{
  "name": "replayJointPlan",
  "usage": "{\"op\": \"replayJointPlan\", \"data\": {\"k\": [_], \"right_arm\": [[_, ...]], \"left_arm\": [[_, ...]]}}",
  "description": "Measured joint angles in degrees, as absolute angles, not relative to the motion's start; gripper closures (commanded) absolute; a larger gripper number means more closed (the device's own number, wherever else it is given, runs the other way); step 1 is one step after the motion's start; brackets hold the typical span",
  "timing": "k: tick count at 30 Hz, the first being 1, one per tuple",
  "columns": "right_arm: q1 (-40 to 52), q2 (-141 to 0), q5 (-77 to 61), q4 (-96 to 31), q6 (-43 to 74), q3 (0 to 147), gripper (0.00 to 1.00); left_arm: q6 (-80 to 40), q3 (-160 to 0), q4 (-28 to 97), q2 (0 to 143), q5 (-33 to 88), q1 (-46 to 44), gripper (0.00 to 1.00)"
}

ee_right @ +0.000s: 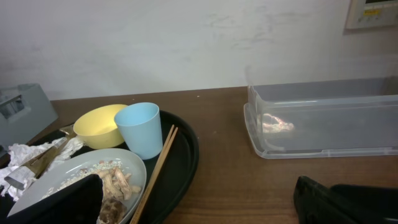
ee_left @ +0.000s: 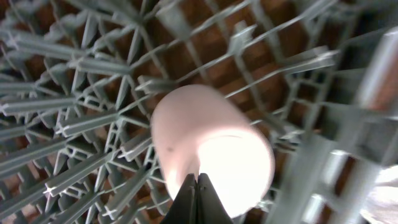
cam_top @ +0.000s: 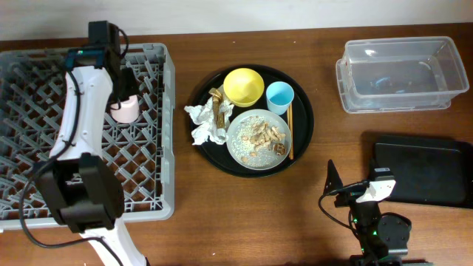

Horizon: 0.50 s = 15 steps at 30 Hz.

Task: Sort waste into correct bins and load items into the dishwasher rack
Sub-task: 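Release the pink cup and move the left gripper to the blue cup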

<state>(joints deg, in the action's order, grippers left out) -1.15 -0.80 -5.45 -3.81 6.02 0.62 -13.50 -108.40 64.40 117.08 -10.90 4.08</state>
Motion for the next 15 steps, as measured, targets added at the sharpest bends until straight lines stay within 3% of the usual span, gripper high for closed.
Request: {"op": "replayJointPlan", "data": {"k": [11, 13, 15], "right_arm": [[-1.1, -0.8, -5.5, -3.8, 6.0, 0.6, 0.02], [-1.1, -0.8, -5.5, -3.8, 6.0, 0.6, 0.02], [-1.1, -0.8, -5.5, -3.8, 6.0, 0.6, 0.02]], "left_arm": [[-13.5, -109.3, 67.8, 117.6, -6.8, 8.3, 1.0], [-13.5, -111.3, 68.2, 117.2, -3.8, 8.2, 0.92], [-13.7, -113.4, 68.1, 115.5, 1.3, 8.1, 0.78]]}}
